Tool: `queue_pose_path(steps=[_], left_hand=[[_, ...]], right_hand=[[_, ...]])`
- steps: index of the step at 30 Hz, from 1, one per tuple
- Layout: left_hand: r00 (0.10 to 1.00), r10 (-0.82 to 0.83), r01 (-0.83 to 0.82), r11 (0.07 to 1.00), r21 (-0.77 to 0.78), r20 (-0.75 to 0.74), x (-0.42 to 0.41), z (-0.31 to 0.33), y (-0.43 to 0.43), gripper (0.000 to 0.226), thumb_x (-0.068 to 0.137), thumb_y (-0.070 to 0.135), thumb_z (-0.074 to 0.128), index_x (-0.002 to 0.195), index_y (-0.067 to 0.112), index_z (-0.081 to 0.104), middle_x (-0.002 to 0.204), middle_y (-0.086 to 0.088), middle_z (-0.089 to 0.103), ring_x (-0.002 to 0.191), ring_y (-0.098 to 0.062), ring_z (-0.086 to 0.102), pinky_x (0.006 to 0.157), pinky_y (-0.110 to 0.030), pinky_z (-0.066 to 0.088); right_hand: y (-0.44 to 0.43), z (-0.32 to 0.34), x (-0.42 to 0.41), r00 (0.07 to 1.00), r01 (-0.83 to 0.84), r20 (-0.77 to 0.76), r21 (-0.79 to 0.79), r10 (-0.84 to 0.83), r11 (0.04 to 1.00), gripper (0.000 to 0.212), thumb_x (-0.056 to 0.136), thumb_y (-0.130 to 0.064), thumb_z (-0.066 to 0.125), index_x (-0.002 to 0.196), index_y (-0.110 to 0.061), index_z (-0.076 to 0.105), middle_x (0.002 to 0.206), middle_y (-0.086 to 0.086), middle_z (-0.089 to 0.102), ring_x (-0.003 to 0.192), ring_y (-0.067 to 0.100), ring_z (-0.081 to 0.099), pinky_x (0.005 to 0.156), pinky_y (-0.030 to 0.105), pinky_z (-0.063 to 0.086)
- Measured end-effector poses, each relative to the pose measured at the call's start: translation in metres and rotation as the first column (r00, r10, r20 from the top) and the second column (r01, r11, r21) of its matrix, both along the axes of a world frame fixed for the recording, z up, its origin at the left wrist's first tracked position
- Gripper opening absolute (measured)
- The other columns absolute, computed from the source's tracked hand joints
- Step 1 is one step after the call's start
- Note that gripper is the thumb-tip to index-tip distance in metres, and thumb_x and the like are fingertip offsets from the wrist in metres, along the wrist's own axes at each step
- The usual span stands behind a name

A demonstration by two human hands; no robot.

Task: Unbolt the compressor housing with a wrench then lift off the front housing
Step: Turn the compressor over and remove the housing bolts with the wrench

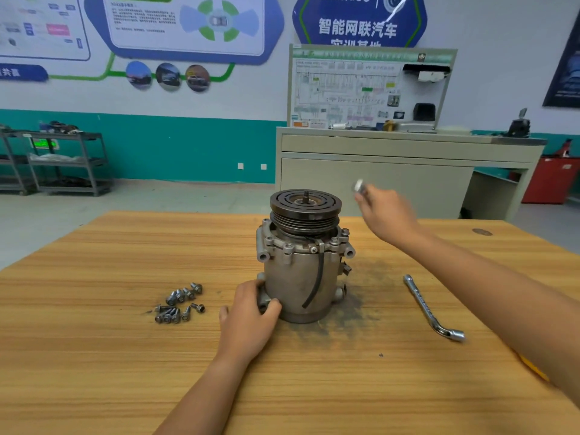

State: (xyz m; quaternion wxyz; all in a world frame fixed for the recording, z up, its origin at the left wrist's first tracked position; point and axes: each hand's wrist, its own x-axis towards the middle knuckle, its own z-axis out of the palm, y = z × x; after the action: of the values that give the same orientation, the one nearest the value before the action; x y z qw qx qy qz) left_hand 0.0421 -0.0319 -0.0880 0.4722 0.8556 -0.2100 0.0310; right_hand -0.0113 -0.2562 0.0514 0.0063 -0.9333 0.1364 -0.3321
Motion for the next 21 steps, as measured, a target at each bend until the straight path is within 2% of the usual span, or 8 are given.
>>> queue_pose_path(steps=[2,4,7,11,15,17,19,21], left_hand=[[1.000,-0.006,0.006,1.000,-0.007,-0.005,0.000,0.001,0.000,0.043,0.087,0.029,0.055,0.128,0.020,0.046,0.123,0.007,0.048,0.114,-0.015,0.052,0.108,-0.047,0.026],[1.000,-0.013,0.013,1.000,-0.015,-0.014,0.000,0.002,-0.001,0.043,0.087,0.028,0.056,0.128,0.020,0.047,0.123,0.006,0.049,0.114,-0.016,0.052,0.108,-0.048,0.028],[1.000,-0.015,0.015,1.000,-0.023,-0.007,0.000,0.001,0.001,0.043,0.087,0.027,0.057,0.128,0.018,0.048,0.124,0.004,0.050,0.114,-0.017,0.051,0.107,-0.048,0.030],[0.999,-0.027,0.026,0.999,-0.040,-0.019,-0.001,0.001,0.002,0.044,0.085,0.029,0.059,0.127,0.019,0.049,0.122,0.005,0.050,0.114,-0.017,0.051,0.106,-0.049,0.031],[0.997,-0.061,0.055,0.993,-0.109,-0.054,-0.005,0.005,0.004,0.061,0.069,0.046,0.053,0.124,0.020,0.052,0.113,0.011,0.047,0.111,-0.014,0.052,0.105,-0.046,0.035],[0.997,-0.054,0.047,0.992,-0.116,-0.053,-0.005,0.005,0.003,0.064,0.066,0.047,0.051,0.123,0.020,0.053,0.112,0.013,0.047,0.111,-0.014,0.052,0.105,-0.046,0.036],[0.997,-0.049,0.042,0.991,-0.129,-0.053,-0.004,0.004,0.003,0.063,0.065,0.046,0.051,0.123,0.020,0.054,0.111,0.012,0.047,0.110,-0.014,0.052,0.104,-0.046,0.036],[0.997,-0.052,0.044,0.990,-0.136,-0.056,-0.003,0.003,0.003,0.061,0.066,0.045,0.052,0.122,0.020,0.054,0.112,0.012,0.048,0.110,-0.014,0.053,0.104,-0.046,0.037]], right_hand=[[0.007,0.003,-0.018,0.985,-0.111,0.162,0.307,0.063,0.945,0.026,0.100,-0.026,0.033,0.113,-0.012,0.050,0.079,0.006,0.062,0.067,0.022,0.061,0.058,0.035,0.049],[0.015,0.004,-0.043,0.984,-0.161,0.136,0.367,0.118,0.916,0.020,0.100,-0.027,0.033,0.107,-0.015,0.048,0.069,0.002,0.057,0.057,0.016,0.057,0.049,0.033,0.048],[0.021,-0.008,-0.075,0.989,-0.101,-0.083,0.235,0.124,0.967,0.020,0.098,-0.026,0.036,0.109,-0.017,0.051,0.065,-0.002,0.053,0.056,0.014,0.050,0.047,0.029,0.037],[0.025,-0.021,-0.086,0.950,0.019,-0.313,0.045,-0.004,0.999,0.028,0.099,-0.027,0.035,0.124,-0.020,0.045,0.068,-0.003,0.051,0.062,0.020,0.051,0.053,0.031,0.038],[0.032,-0.022,-0.082,0.919,0.138,-0.302,-0.358,-0.254,0.923,0.042,0.095,-0.012,0.035,0.135,-0.021,0.028,0.056,-0.006,0.037,0.047,0.015,0.037,0.041,0.027,0.022],[0.035,-0.021,-0.080,0.893,0.136,-0.335,-0.438,-0.301,0.889,0.048,0.088,-0.002,0.037,0.134,-0.015,0.031,0.064,-0.005,0.048,0.053,0.015,0.046,0.039,0.027,0.018],[0.040,-0.022,-0.079,0.852,0.095,-0.420,-0.464,-0.313,0.881,0.047,0.086,0.002,0.038,0.132,-0.009,0.033,0.086,-0.001,0.062,0.075,0.022,0.061,0.039,0.027,0.018],[0.044,-0.021,-0.080,0.842,0.080,-0.439,-0.470,-0.312,0.879,0.046,0.086,0.003,0.038,0.130,-0.008,0.035,0.087,-0.001,0.062,0.077,0.023,0.061,0.039,0.027,0.019]])
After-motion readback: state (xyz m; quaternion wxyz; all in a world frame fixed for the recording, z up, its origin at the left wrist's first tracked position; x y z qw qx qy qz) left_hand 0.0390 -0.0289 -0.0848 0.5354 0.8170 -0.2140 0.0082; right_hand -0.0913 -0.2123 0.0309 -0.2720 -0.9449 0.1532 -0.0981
